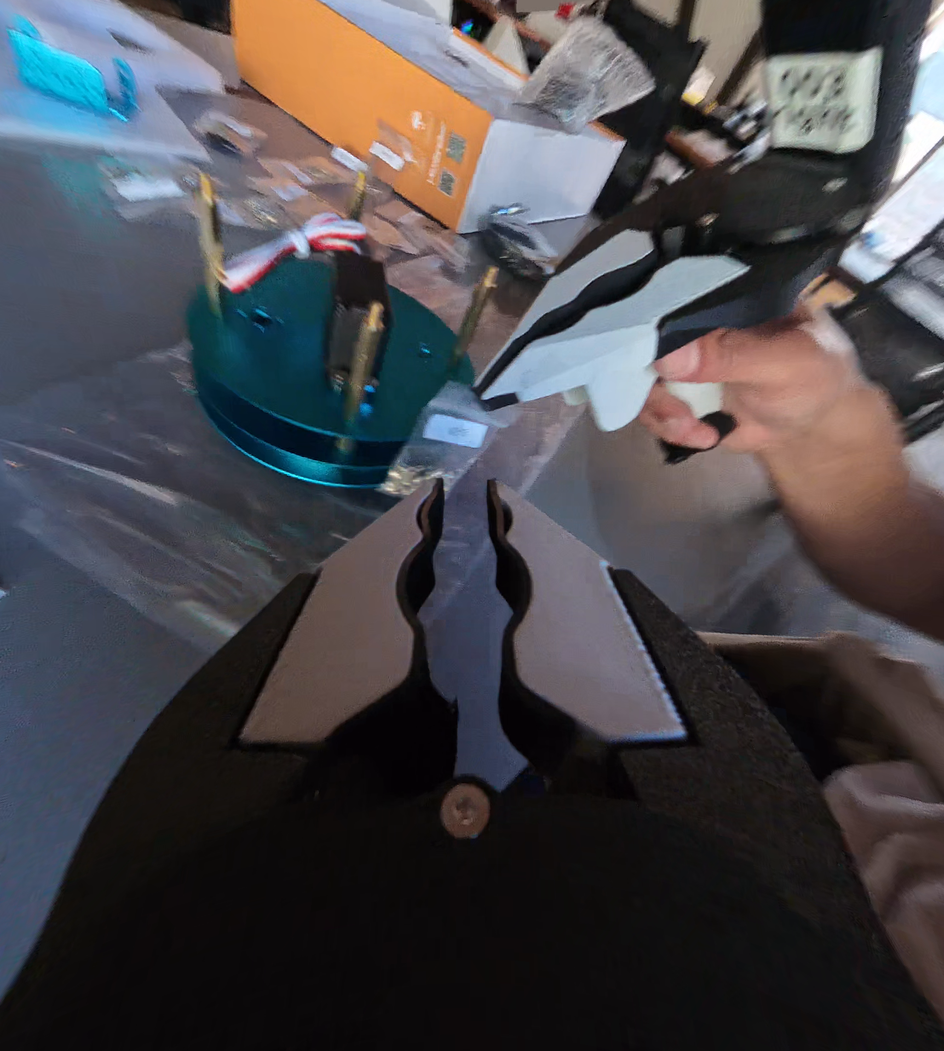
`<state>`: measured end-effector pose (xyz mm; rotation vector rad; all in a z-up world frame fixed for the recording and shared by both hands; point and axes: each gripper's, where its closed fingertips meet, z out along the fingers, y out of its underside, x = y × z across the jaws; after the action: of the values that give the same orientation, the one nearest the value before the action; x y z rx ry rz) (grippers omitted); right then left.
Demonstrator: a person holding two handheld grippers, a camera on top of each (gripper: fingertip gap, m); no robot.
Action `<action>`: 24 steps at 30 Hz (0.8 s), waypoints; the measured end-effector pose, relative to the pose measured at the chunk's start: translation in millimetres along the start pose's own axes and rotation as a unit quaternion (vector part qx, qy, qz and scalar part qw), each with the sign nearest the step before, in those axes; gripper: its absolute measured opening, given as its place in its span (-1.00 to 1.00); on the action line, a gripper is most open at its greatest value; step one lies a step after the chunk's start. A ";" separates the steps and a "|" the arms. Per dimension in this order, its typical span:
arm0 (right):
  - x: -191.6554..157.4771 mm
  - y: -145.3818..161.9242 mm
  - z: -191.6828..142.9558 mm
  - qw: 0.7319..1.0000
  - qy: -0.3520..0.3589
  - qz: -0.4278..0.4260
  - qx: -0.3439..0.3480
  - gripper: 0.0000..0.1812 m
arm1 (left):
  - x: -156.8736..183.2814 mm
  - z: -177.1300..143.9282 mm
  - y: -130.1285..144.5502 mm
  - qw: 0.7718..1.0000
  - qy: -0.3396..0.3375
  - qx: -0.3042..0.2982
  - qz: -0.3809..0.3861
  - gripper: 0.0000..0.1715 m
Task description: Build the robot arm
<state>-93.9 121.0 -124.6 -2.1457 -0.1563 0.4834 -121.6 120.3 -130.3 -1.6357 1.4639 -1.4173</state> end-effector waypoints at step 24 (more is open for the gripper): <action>-51.1 -11.7 -15.1 0.919 -0.286 0.242 0.125 -1.00 | 34.8 -15.1 -24.4 0.971 0.208 0.049 -0.108 -1.00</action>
<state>-133.9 101.8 -92.9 -1.7268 0.1173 1.3424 -130.7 98.6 -91.8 -1.5328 1.4319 -2.0194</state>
